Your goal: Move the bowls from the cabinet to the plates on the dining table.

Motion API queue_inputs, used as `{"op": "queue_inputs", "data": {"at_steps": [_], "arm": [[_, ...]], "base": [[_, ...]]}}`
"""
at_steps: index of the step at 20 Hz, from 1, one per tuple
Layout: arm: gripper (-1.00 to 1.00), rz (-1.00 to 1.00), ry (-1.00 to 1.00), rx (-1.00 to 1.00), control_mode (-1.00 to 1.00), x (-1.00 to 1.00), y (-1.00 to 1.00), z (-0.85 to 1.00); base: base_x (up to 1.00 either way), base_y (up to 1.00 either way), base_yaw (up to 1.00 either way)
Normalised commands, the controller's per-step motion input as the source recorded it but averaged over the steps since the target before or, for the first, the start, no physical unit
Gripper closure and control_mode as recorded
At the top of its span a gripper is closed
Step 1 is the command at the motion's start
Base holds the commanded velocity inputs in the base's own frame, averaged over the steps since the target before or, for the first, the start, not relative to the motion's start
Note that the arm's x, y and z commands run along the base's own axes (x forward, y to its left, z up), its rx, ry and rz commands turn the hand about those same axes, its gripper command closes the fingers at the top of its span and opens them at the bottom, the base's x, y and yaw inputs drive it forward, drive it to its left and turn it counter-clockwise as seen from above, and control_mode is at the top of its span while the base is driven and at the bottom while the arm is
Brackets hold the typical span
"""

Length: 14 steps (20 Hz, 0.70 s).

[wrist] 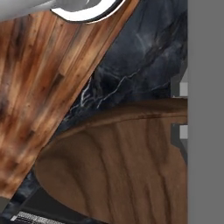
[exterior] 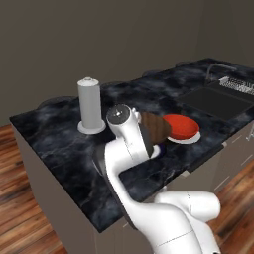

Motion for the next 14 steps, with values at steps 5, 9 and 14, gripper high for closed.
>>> {"op": "queue_inputs", "data": {"at_steps": [5,9,14], "arm": [[1.0,0.0,-0.03,0.0,-1.0,0.27,-0.02,-0.27],[1.0,0.0,-0.02,0.01,-1.0,0.28,-0.01,-0.28],[1.0,0.0,-0.04,0.02,-1.0,0.27,0.0,-0.25]], "base": [[0.0,0.0,0.0],[0.0,0.0,0.0],[0.0,0.0,0.0]]}}
